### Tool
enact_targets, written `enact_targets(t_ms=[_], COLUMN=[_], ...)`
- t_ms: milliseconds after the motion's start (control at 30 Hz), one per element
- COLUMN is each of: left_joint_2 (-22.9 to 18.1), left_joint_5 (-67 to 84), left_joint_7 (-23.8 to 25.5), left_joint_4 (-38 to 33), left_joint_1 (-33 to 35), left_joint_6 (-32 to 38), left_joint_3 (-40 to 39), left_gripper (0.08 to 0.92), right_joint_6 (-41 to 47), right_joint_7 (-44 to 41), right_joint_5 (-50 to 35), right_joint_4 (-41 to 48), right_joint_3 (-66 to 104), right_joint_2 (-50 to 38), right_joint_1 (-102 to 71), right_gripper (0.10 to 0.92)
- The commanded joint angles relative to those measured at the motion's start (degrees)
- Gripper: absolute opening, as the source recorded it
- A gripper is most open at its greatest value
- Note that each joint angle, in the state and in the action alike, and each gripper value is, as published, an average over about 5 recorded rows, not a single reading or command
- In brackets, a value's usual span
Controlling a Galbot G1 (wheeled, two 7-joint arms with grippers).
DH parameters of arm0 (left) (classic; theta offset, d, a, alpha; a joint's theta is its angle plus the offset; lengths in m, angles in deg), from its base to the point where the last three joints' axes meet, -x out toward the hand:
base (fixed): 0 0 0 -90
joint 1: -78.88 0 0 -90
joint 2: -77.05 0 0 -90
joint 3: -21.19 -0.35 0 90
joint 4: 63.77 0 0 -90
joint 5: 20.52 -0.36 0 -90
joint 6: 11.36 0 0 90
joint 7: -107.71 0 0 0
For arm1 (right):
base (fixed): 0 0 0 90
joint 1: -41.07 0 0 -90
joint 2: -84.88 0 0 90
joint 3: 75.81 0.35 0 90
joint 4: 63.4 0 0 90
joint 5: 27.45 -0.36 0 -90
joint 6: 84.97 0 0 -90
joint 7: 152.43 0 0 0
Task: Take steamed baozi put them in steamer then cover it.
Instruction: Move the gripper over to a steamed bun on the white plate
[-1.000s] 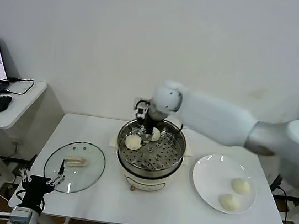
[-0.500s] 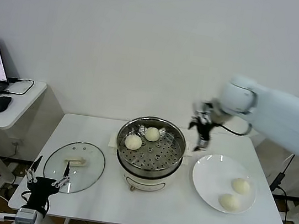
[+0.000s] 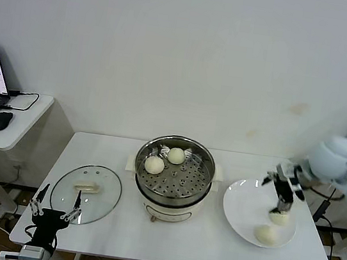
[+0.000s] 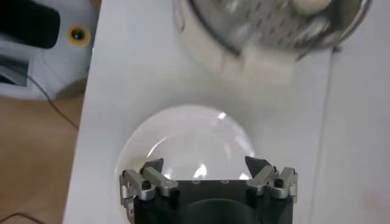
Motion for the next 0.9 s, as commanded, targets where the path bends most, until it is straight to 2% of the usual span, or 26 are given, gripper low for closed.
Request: enact_targets(t_ms=[33,900], left_joint_2=[-0.2,-0.6], left_joint_5=[-0.2,-0.4], left_joint_7=[0.0,-0.1], left_joint_4=[0.2,1.9], left_joint_1=[0.4,0.1], left_joint_6=[0.2,0.5], left_joint_3=[0.0,0.5], left_gripper=[0.823,0.823], right_joint_6=[-4.7,-3.3], right_joint_7=[-0.5,1.6], right_joint_5=[10.9,13.9], right_joint_4=[1.1,10.8], right_joint_3=[23.0,23.7], right_joint_2=[-4.9,3.9], right_joint_1=[-29.6,-33.6], right_gripper=[0.823,0.822])
